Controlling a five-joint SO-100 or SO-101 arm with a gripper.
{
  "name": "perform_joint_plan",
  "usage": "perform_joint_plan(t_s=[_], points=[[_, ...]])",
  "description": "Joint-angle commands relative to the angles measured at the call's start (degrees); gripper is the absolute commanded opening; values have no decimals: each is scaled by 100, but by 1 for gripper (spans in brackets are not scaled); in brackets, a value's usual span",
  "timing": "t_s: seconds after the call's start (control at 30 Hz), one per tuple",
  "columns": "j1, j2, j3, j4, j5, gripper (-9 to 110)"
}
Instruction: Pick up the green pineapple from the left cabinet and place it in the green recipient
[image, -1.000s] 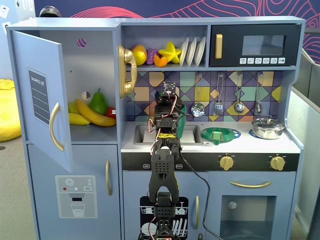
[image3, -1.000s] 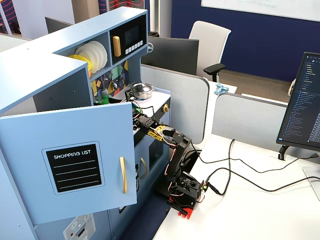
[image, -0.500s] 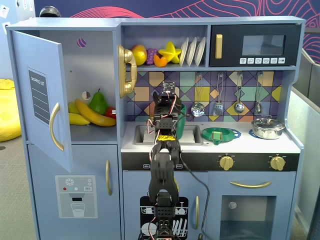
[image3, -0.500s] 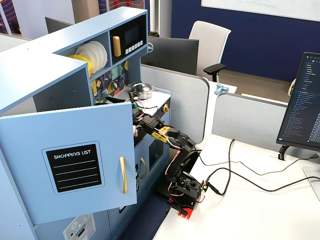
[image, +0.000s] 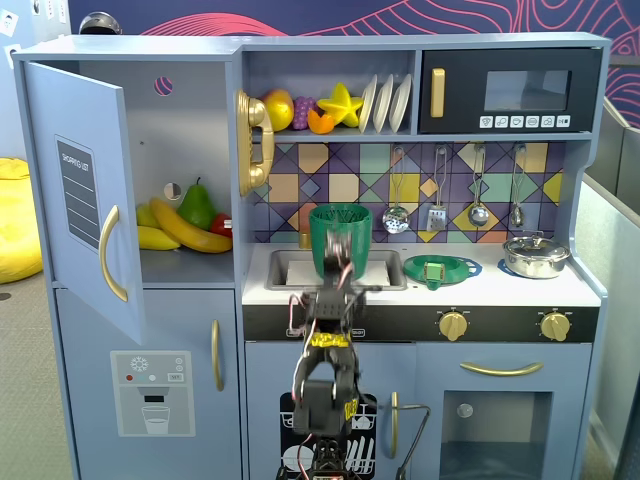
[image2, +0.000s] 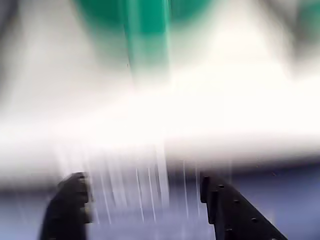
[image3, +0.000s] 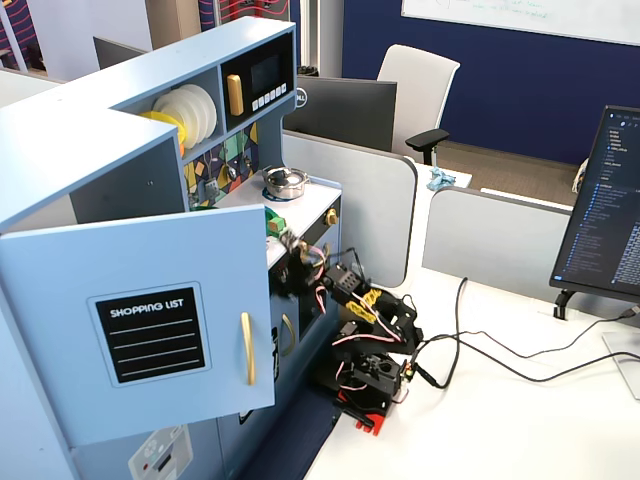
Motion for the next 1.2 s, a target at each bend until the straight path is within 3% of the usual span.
perform_joint_plan(t_s=[0.0, 0.1, 0.2, 0.6, 0.77, 1.17], points=[[88, 615, 650, 1345, -88, 11], [176, 1046, 1222, 1723, -114, 5], [316, 1318, 1644, 2435, -1143, 1], [325, 2101, 2760, 3349, 18, 6], [-220, 2118, 2769, 4008, 738, 6], [-545, 2276, 2769, 4605, 703, 6]])
